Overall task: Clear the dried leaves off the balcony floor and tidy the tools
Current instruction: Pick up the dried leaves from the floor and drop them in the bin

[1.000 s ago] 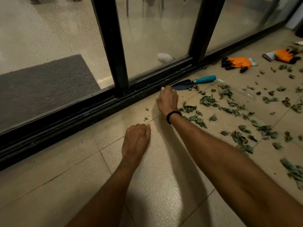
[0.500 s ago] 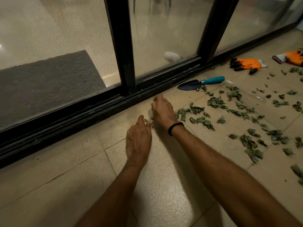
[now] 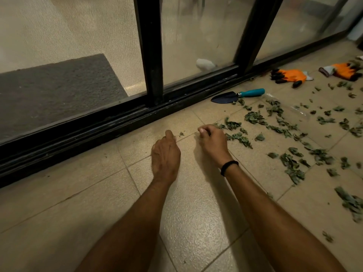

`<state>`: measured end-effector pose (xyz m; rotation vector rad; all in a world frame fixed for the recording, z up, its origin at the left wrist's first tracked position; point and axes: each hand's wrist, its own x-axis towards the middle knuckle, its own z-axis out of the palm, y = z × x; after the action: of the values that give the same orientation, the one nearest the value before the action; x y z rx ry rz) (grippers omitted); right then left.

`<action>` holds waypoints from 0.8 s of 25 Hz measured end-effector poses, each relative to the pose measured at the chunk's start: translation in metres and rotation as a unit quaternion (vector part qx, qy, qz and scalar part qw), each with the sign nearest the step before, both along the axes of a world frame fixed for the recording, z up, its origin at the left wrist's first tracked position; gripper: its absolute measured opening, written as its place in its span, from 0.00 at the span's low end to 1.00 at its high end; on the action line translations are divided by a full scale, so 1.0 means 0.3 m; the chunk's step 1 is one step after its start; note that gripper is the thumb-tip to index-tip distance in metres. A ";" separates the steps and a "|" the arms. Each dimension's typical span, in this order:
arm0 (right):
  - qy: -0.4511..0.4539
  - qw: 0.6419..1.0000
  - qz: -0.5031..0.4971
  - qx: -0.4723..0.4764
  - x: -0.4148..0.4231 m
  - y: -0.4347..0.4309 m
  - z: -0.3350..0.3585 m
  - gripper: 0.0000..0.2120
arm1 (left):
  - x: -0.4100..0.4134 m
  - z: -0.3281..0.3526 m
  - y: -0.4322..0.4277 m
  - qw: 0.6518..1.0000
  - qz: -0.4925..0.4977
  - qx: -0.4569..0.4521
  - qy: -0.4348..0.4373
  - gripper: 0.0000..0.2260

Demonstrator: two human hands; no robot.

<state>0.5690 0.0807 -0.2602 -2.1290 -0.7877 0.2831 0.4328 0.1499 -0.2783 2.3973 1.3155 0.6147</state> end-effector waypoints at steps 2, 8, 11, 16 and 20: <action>-0.061 0.996 0.068 -0.012 -0.026 0.053 0.006 0.13 | -0.005 0.007 -0.016 0.999 0.028 -0.009 -0.039 0.06; -0.151 0.982 0.093 -0.059 -0.126 0.086 -0.041 0.08 | -0.005 0.035 -0.012 0.980 0.143 -0.035 -0.136 0.09; 0.047 0.993 -0.073 0.084 -0.215 -0.065 -0.008 0.08 | -0.012 0.041 -0.012 0.973 0.141 -0.040 -0.177 0.07; 0.194 0.940 -0.216 0.178 -0.266 -0.253 -0.014 0.07 | -0.038 0.039 -0.009 0.976 0.091 -0.068 -0.187 0.11; 0.013 0.988 -0.152 0.020 -0.177 -0.178 0.010 0.17 | -0.104 0.064 -0.045 0.968 0.035 -0.117 -0.218 0.10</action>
<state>0.5159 0.0272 -0.2573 -2.1652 -0.4395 0.1313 0.4016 0.1363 -0.2591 1.8954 1.2048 0.8912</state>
